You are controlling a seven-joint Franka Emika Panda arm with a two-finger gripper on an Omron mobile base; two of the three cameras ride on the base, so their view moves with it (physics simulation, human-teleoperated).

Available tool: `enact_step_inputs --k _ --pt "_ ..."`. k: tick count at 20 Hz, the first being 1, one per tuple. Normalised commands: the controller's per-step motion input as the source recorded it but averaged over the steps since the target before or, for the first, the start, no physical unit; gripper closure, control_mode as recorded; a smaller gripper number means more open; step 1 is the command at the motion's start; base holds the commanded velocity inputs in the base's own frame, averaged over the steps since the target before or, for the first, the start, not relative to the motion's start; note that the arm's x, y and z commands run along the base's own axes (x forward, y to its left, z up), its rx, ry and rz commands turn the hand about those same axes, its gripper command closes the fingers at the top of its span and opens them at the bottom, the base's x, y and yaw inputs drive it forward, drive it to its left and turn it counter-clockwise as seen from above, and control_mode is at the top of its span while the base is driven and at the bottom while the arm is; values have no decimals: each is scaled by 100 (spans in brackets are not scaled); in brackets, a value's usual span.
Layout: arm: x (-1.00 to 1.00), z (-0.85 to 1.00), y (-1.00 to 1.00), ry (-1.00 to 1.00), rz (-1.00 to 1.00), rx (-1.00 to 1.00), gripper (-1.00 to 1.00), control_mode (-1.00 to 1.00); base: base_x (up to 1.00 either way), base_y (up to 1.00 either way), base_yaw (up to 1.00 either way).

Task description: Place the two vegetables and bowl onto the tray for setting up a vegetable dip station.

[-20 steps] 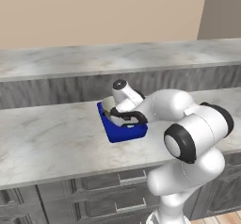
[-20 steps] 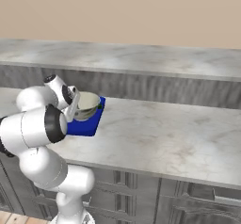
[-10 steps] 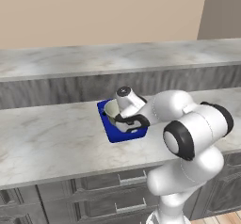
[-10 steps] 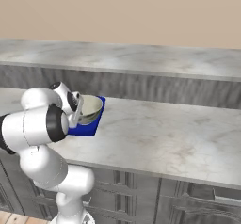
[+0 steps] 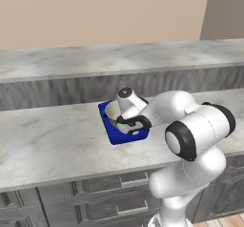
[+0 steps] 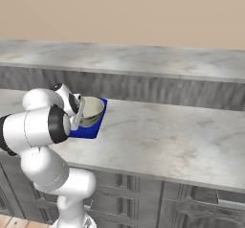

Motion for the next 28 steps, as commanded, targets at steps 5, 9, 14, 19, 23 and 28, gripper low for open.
enact_step_inputs --k 5,9,14,19,23,28 --pt "0 0 0 0 0 0 -100 -100 0 0 0" --pt "0 1 0 0 0 0 -100 -100 0 0 0" --pt "-9 25 0 0 0 0 -100 -100 0 0 0" --pt "-23 40 0 0 0 0 -100 -100 0 0 0" --pt "-45 40 -4 0 0 0 -100 -100 0 0 0" --pt "-62 44 -14 0 0 0 -100 -100 0 0 0"
